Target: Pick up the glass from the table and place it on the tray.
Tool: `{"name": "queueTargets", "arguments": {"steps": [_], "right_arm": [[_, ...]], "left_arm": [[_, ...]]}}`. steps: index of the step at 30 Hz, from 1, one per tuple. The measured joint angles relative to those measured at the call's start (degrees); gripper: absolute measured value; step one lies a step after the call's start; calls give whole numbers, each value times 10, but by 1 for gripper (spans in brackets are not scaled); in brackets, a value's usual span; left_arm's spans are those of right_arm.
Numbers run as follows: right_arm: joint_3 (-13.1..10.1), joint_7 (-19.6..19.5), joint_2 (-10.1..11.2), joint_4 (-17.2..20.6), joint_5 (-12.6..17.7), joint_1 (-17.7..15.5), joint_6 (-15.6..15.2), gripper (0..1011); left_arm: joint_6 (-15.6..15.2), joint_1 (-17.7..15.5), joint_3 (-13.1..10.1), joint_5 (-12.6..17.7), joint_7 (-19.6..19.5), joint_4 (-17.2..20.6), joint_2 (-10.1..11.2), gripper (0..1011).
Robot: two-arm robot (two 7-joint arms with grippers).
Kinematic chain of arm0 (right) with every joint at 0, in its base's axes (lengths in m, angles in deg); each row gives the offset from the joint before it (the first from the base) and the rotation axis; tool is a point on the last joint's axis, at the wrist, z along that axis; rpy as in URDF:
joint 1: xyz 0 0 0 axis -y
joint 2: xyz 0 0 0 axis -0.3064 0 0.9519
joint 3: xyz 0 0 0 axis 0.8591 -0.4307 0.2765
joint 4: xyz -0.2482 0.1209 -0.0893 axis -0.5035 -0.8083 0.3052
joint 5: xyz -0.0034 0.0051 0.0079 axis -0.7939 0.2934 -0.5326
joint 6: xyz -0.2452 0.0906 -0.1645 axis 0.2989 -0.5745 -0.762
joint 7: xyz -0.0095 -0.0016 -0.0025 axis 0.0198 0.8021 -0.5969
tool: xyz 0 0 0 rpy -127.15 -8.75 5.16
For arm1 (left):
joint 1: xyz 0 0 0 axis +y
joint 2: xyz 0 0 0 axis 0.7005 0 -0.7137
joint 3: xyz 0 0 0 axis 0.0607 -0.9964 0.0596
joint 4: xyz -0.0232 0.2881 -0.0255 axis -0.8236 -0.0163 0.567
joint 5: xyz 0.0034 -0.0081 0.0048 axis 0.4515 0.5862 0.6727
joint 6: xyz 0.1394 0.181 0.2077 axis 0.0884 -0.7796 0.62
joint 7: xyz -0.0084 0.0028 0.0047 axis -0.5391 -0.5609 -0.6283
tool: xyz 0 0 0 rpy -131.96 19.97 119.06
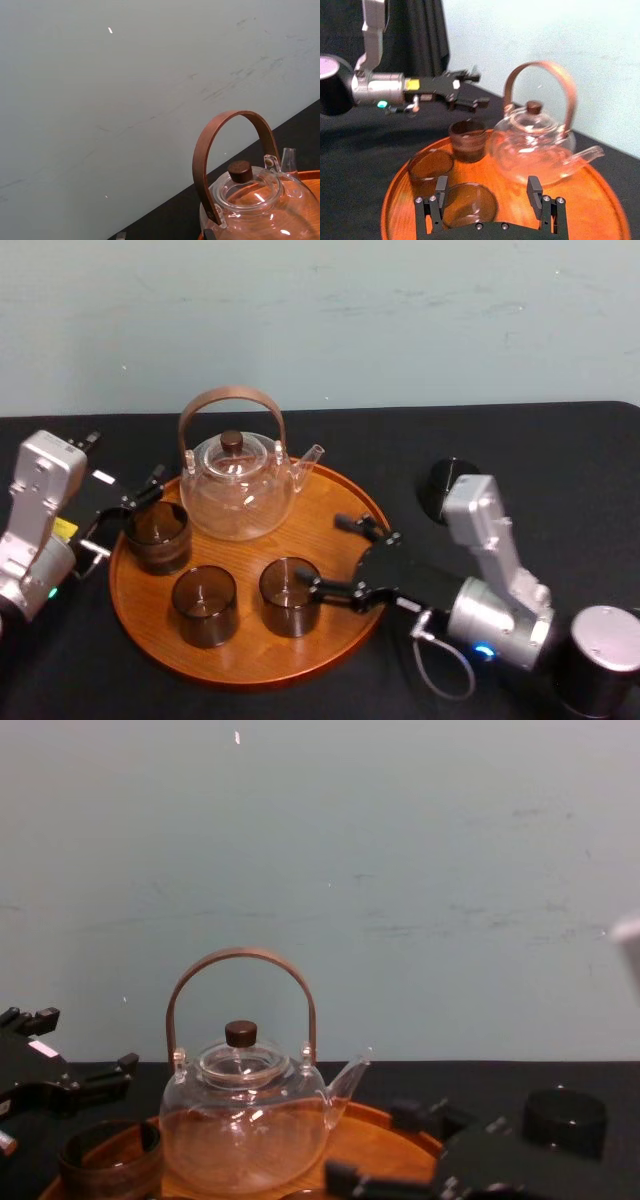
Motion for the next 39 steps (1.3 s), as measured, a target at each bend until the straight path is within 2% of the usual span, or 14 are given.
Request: {"name": "queueTargets", "arguments": {"steps": [7,11,17,24,36,39], "right_arm": [[-39,-23,24,35,15,-27,12,1002],[-74,-44,39,49,24,-45,20,1002],[-119,-68,50,54,30,-66,27,1002],[-154,-83,50,51,34,-82,29,1002],[-187,-101,40,38,26,-95,26,1002],[-197,-113,37,34,14,-97,21,1002]], "left_arm": [[0,0,0,0,0,0,0,1001],[0,0,0,0,0,0,0,1001],[0,0,0,0,0,0,0,1001],[0,0,0,0,0,0,0,1001],[0,0,0,0,0,0,0,1001],[0,0,0,0,0,0,0,1001]]}}
